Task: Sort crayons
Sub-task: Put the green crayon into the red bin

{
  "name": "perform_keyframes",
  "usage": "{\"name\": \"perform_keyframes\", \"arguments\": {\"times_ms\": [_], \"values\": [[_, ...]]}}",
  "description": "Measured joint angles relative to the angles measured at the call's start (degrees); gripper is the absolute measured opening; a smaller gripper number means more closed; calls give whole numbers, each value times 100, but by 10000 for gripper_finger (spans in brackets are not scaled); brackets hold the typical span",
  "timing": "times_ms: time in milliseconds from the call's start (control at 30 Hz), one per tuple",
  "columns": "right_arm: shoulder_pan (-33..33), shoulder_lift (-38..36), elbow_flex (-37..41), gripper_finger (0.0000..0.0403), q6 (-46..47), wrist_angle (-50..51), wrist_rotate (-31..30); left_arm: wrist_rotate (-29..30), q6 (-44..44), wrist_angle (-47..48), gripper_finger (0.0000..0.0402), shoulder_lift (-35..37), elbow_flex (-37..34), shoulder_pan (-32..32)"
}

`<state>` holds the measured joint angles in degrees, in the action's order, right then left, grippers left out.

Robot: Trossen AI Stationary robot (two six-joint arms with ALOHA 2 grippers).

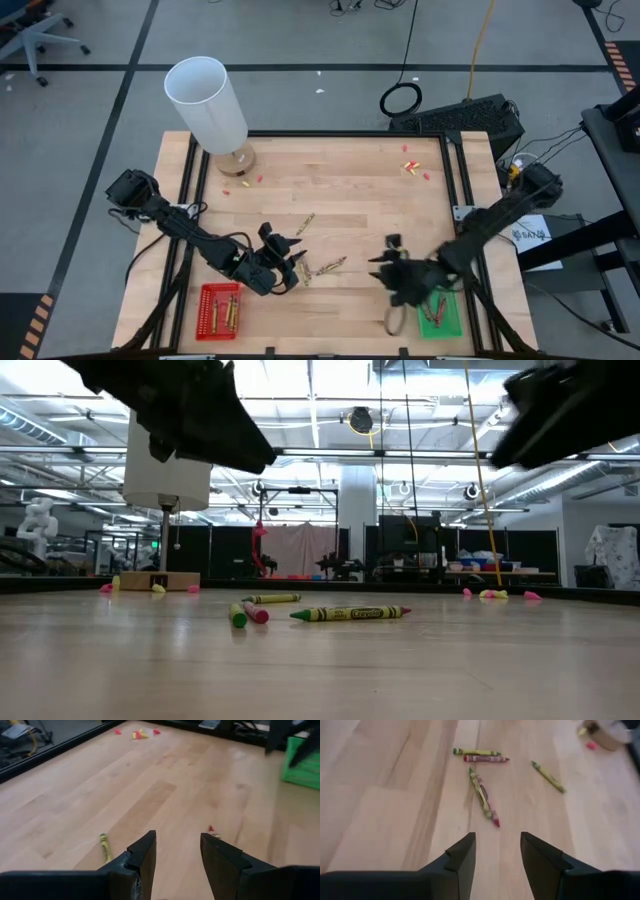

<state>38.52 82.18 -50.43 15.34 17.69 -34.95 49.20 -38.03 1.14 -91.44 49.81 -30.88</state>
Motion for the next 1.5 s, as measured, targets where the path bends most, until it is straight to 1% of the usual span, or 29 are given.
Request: {"name": "perform_keyframes", "arguments": {"times_ms": [100,233,333,433,533,600,667,833,1033,1133,1267,1400,1500], "values": [[-694,321,0,139,-804,-892,672,34,-65,-3,152,0,-62,56],[-1707,653,0,139,-1596,-1910,1783,34,-69,55,152,0,-69,49],[-2416,896,0,139,-1872,-2614,2555,39,-325,217,152,-1,-70,-3],[-3000,1175,-1,139,-2030,-3259,3123,44,-720,450,152,0,-71,-45],[-3484,1484,-2,139,-2189,-3744,3705,47,-1088,665,152,-2,-73,-120],[-3751,1718,-4,139,-2317,-4019,4073,53,-1120,693,152,0,-73,-192],[-3990,1958,-72,139,-2422,-4083,4381,52,-1120,690,152,-1,-73,-253],[-4343,2538,-612,139,-2760,-3856,4869,53,-1123,690,152,0,-73,-352],[-4588,3126,-1419,148,-3244,-3092,5314,53,-1138,688,152,-2,-73,-379],[-4682,3393,-1713,162,-3431,-2985,5305,55,-1120,694,152,-2,-73,-375],[-4806,3685,-1913,179,-3635,-2924,5299,55,-1120,730,152,-2,-73,-377],[-4907,3897,-2030,180,-3780,-2719,5334,55,-1120,795,152,-2,-73,-377],[-4924,3955,-2041,170,-3886,-2626,5328,55,-1118,842,152,-2,-73,-377]]}}
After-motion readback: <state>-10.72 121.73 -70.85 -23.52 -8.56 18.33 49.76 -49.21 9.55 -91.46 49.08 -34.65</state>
